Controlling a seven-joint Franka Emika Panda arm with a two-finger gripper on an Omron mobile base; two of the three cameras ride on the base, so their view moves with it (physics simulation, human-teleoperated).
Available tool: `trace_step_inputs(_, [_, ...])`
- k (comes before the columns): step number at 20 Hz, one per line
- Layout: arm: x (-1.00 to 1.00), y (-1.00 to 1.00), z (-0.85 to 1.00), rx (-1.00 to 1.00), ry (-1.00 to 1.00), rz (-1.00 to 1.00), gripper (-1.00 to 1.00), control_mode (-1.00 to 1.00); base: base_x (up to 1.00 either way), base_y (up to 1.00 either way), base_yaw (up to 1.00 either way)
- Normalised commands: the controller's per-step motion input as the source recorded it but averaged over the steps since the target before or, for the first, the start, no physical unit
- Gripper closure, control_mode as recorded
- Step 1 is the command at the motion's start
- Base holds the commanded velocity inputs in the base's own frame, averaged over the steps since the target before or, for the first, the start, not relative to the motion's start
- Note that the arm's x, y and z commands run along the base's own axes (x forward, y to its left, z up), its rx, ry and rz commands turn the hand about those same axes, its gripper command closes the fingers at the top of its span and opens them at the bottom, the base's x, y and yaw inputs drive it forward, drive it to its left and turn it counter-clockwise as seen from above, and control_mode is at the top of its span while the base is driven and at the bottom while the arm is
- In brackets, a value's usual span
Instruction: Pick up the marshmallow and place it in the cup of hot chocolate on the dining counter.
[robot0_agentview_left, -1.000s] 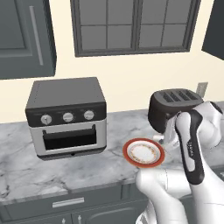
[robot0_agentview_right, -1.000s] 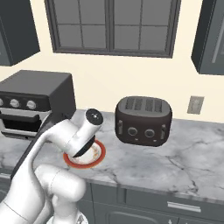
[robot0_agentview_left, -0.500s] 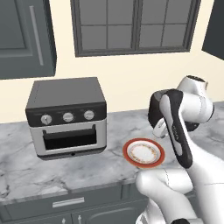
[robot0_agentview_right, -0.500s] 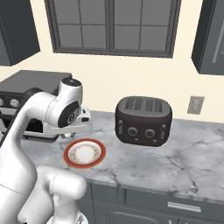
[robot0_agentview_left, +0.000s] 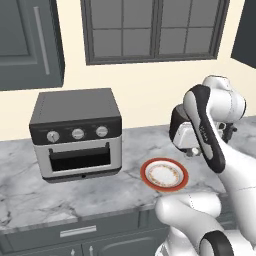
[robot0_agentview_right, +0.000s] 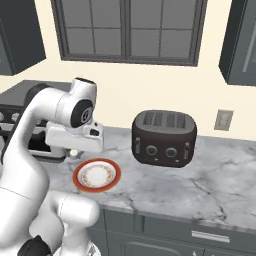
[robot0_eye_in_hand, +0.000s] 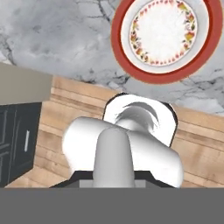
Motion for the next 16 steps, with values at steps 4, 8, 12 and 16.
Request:
trace_step_inputs(4, [-0.28, 0.0, 0.0, -0.05, 0.0, -0.19, 1.0, -1.0, 0.0, 0.0, 0.0])
trace_step_inputs(8, [-0.11, 0.18, 0.0, -0.2, 0.03, -0.23, 1.0, -1.0, 0.0, 0.0, 0.0])
trace_step_inputs(12, [-0.01, 0.08, 0.01, -0.27, 0.08, -0.26, 1.0, -1.0, 0.0, 0.0, 0.0])
trace_step_inputs(16, [0.0, 0.0, 0.09, -0.13, 0.07, -0.16, 1.0, -1.0, 0.0, 0.0, 0.0])
